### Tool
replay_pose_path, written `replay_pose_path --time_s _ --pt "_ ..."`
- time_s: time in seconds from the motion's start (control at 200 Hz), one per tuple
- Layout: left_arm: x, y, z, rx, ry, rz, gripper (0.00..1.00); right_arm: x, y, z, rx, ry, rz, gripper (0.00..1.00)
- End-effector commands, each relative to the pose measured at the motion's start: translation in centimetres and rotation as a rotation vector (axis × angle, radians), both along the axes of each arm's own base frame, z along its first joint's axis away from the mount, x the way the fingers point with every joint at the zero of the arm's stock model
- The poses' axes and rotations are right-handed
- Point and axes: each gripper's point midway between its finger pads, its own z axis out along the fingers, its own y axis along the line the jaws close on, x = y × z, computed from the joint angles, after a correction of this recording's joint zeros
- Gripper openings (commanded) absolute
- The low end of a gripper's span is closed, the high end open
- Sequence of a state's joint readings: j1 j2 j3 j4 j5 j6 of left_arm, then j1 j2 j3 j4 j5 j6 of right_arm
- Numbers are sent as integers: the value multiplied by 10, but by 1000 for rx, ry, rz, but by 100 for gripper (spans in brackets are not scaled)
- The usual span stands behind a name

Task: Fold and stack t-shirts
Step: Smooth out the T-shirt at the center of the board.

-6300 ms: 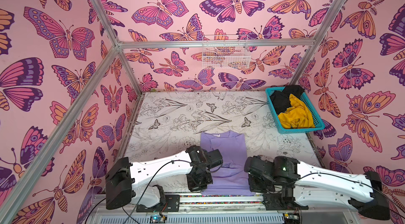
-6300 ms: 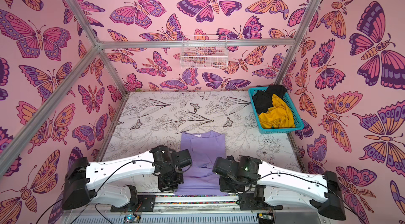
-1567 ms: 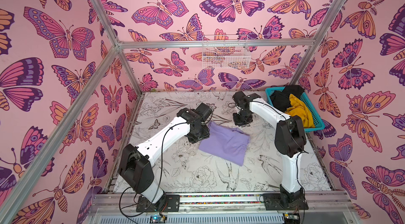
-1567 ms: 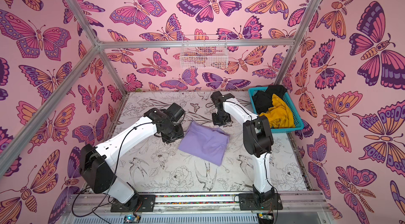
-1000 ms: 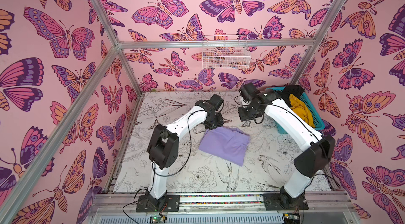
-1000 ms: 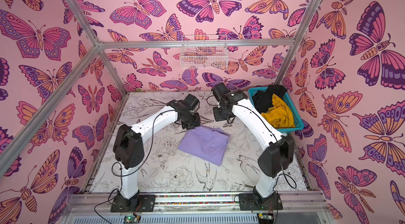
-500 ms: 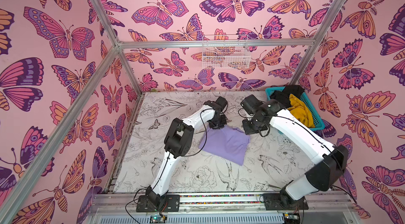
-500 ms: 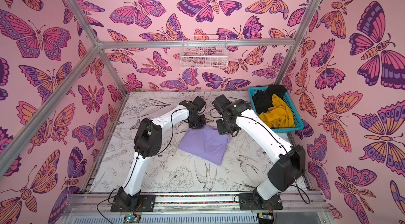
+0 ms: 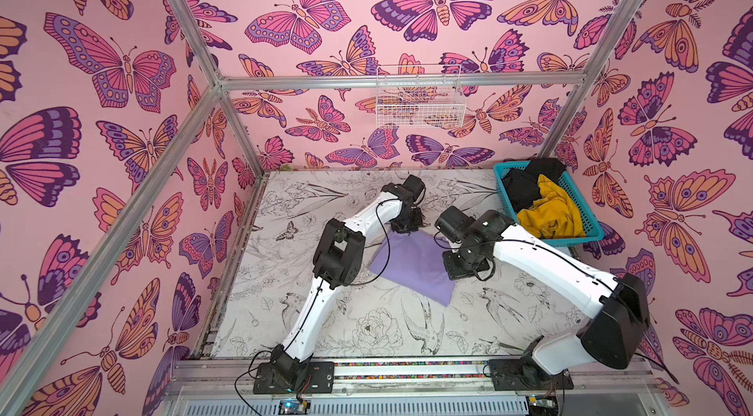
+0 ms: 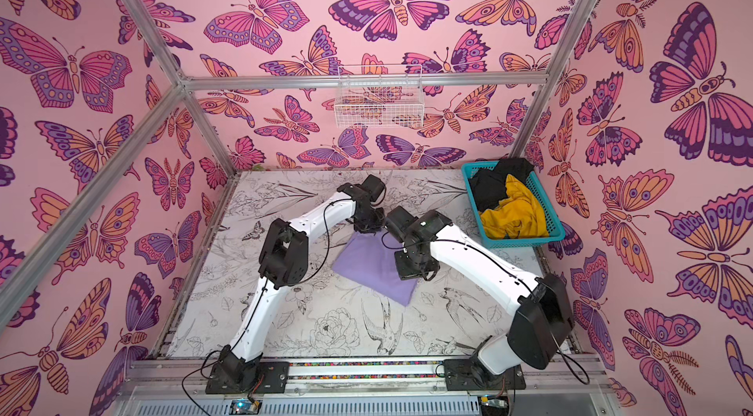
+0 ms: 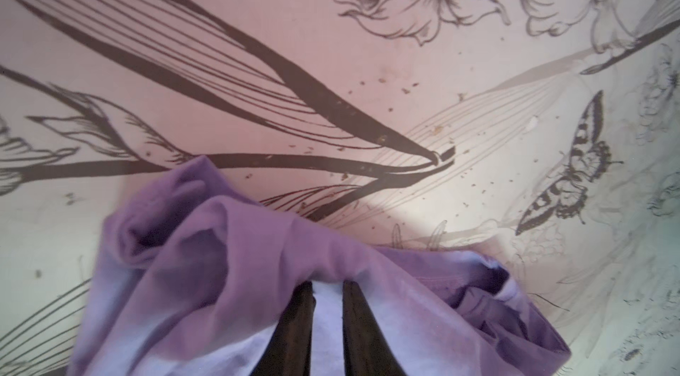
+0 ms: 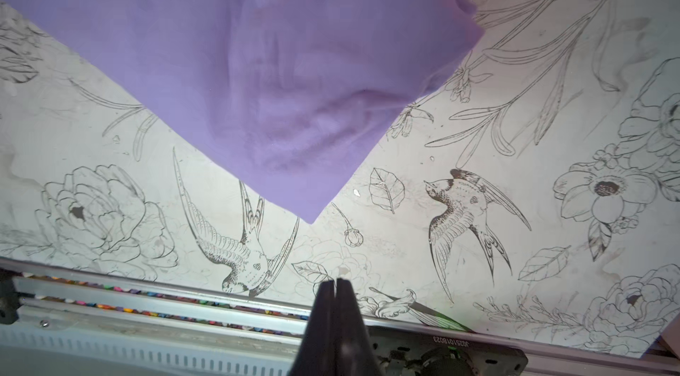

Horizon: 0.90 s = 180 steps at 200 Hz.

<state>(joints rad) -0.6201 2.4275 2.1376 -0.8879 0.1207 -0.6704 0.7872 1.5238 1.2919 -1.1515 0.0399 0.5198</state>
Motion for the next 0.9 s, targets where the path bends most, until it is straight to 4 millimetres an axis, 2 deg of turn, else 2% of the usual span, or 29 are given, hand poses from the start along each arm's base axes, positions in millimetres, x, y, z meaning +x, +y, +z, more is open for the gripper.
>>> replay_pose_path --time_s 0.0,0.035,0.17,0.296,0.416,0.571,0.756,0.897 --pt "-11 32 4 118 -1 5 20 18 12 -16 -1 -42 19 0" --pt "-13 37 7 131 -7 6 20 24 13 -23 -24 -40 22 0" --pt "-21 52 30 157 -45 20 20 50 16 -29 -27 -56 6 0" --pt "-28 62 56 156 -79 37 20 72 5 -31 -48 -74 -29 0" --pt "-38 69 82 138 -105 50 20 84 -8 -38 -100 -75 -26 0" --pt "-54 75 112 76 -120 91 21 90 -18 -54 -127 -34 -27 0" --pt "-81 77 128 -3 -73 145 20 93 -24 -85 -155 8 -14 0" --pt "-104 77 131 -33 -41 144 19 106 -27 -106 -141 25 -25 0"
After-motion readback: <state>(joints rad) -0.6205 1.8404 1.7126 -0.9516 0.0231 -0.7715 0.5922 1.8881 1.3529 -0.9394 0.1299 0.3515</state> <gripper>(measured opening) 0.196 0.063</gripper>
